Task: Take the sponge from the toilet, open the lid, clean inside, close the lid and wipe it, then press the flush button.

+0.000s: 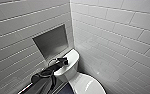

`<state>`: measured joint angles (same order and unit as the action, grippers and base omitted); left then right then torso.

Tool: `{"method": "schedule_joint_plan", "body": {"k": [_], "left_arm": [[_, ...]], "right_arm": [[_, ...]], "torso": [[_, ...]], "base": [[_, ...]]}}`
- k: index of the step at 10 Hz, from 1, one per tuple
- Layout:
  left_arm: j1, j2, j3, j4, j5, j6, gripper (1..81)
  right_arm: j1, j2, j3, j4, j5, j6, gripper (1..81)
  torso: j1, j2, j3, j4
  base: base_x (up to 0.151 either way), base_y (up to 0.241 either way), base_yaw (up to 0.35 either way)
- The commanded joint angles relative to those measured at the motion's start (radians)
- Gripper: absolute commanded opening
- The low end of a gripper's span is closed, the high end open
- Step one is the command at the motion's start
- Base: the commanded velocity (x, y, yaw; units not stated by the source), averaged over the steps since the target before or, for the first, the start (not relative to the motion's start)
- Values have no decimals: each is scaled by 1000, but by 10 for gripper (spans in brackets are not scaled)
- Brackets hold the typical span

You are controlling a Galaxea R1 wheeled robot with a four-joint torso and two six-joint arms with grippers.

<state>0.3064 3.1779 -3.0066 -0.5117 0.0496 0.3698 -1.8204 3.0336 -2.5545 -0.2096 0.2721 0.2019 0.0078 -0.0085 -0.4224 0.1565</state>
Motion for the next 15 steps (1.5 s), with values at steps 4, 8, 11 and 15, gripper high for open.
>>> {"method": "schedule_joint_plan", "body": {"k": [4,8,11,15], "left_arm": [[-256,-18,-9,-28,331,-38,10],[-347,-53,-8,-225,450,-43,10],[-368,-117,10,-297,720,16,10],[-312,-194,18,-505,1110,279,10]], "right_arm": [[-55,20,17,-33,-76,-4,10],[-55,21,13,-33,-73,-9,10],[-43,20,17,-33,-74,-10,10],[5,6,10,-63,-65,-23,10]], "torso": [[0,0,0,0],[0,0,0,0],[0,0,-1,0],[0,0,-1,0]], "base": [[0,0,0],[0,0,0],[0,0,0],[0,0,0]]}}
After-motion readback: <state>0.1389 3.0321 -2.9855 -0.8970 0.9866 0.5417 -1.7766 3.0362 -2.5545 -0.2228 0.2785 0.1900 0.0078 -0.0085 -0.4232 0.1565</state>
